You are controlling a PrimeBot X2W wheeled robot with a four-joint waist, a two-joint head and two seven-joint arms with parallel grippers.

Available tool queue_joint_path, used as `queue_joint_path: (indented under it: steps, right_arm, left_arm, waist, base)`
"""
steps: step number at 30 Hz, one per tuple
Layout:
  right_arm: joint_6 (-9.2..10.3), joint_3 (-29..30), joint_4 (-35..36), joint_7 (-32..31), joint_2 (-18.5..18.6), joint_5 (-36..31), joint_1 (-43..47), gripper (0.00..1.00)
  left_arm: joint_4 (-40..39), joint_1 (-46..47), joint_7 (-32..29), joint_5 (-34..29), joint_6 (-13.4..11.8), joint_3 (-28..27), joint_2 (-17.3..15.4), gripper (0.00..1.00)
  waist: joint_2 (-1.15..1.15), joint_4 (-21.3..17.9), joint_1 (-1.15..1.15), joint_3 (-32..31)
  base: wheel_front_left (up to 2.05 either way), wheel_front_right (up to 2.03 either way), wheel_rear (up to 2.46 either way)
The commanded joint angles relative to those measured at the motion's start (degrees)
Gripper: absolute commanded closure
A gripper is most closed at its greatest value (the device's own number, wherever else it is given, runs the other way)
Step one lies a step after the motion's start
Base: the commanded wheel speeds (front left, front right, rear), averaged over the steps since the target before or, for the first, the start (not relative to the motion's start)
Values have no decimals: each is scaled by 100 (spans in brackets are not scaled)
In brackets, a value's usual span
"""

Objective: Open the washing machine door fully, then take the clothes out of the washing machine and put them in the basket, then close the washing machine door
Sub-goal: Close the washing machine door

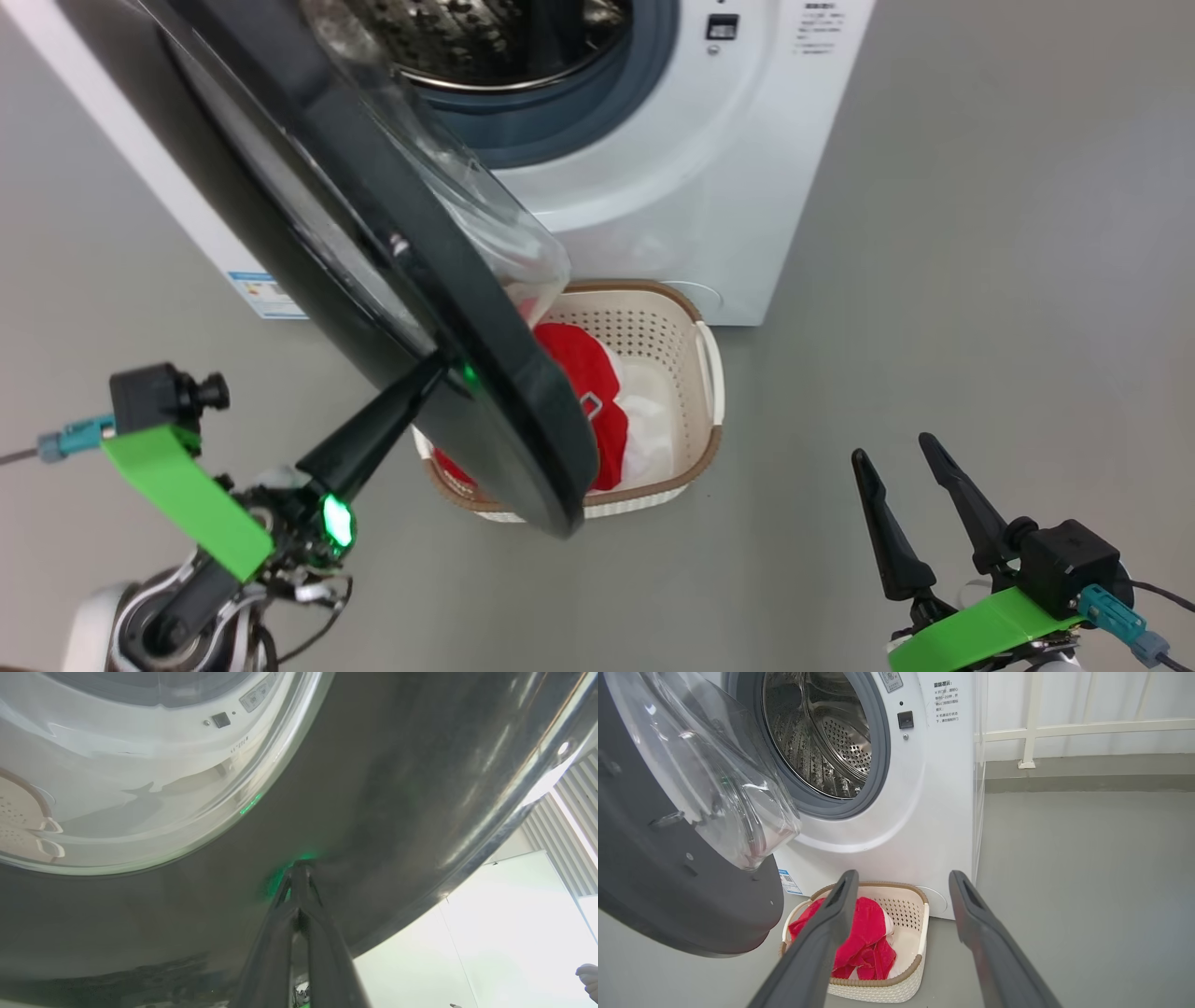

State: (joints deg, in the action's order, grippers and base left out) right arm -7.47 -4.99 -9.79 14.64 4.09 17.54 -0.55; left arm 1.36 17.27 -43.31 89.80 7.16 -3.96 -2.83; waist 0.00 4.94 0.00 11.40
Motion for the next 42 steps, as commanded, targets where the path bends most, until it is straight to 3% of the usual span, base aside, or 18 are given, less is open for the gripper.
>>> queue_joint_path:
  steps: [1, 17, 42]
  right_arm:
    - [-2, -133, 145, 36, 15, -5, -187, 0]
    - [-2, -80, 180, 36, -74, 17, -476, 0]
    - [-2, -88, 219, 36, -119, 88, -750, 0]
  left_arm:
    - [-112, 262, 57, -77, 33, -127, -67, 100]
    - [354, 1381, 1363, -663, 33, 382, -185, 100]
    - [1464, 3027, 3737, -819, 33, 1760, -949, 100]
  waist:
    - [0, -112, 0, 70]
    - [0, -685, 0, 506]
    - [0, -1313, 0, 995]
  base:
    - [0, 0, 0]
    - [0, 0, 0]
    - [0, 0, 0]
